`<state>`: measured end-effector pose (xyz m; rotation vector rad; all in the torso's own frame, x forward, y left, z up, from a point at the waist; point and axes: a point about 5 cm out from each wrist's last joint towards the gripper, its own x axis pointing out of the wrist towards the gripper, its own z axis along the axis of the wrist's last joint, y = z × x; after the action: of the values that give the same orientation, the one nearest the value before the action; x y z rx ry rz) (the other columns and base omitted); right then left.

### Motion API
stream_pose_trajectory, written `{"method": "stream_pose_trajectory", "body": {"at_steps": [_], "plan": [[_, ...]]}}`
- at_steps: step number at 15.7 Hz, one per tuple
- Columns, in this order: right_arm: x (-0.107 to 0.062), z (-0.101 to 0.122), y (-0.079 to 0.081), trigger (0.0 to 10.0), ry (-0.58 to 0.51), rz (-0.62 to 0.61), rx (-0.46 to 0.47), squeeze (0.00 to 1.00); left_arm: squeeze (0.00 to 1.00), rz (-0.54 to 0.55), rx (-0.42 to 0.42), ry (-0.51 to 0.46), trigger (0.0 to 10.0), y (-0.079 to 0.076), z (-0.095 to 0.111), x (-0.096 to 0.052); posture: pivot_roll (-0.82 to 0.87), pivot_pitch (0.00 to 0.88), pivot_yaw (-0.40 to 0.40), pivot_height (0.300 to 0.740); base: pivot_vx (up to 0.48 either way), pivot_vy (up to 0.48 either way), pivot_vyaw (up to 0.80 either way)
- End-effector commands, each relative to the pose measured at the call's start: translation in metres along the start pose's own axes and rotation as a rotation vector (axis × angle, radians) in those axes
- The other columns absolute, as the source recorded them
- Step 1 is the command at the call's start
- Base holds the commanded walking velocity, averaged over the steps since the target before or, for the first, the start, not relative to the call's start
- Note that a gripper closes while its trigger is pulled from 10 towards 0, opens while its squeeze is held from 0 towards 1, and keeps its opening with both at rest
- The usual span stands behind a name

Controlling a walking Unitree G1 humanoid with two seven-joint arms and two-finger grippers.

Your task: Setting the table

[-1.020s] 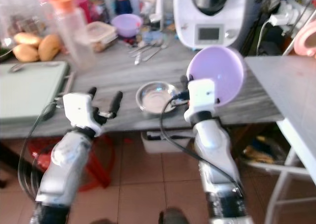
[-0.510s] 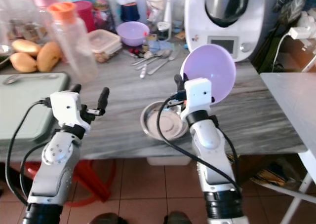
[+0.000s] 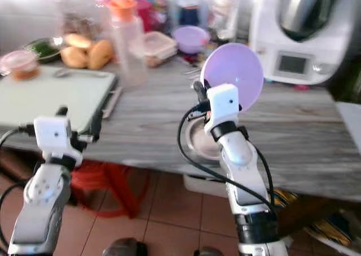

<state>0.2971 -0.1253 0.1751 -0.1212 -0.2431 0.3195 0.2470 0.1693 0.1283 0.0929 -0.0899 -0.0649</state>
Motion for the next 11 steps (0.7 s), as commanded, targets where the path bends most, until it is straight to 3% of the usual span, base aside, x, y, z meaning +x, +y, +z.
{"method": "stream_pose_trajectory", "body": {"at_steps": [1, 3, 11], "plan": [[0.003, -0.004, -0.003, 10.0, 0.030, 0.016, 0.013, 0.00, 0.00, -0.037, 0.007, 0.002, 10.0, -0.005, 0.002, -0.003, 0.03, 0.057, 0.015, 0.740, 0.000, 0.000, 0.00], [0.004, -0.015, 0.013, 10.0, 0.061, 0.196, 0.024, 0.00, 0.00, -0.058, 0.010, 0.024, 10.0, -0.007, 0.000, -0.011, 0.03, 0.069, 0.016, 0.740, 0.000, 0.000, 0.00], [0.022, -0.026, 0.024, 10.0, 0.088, 0.374, 0.003, 0.00, 0.00, -0.067, 0.033, 0.076, 10.0, 0.001, 0.003, -0.029, 0.10, 0.117, 0.027, 0.740, 0.000, 0.000, 0.00]]}}
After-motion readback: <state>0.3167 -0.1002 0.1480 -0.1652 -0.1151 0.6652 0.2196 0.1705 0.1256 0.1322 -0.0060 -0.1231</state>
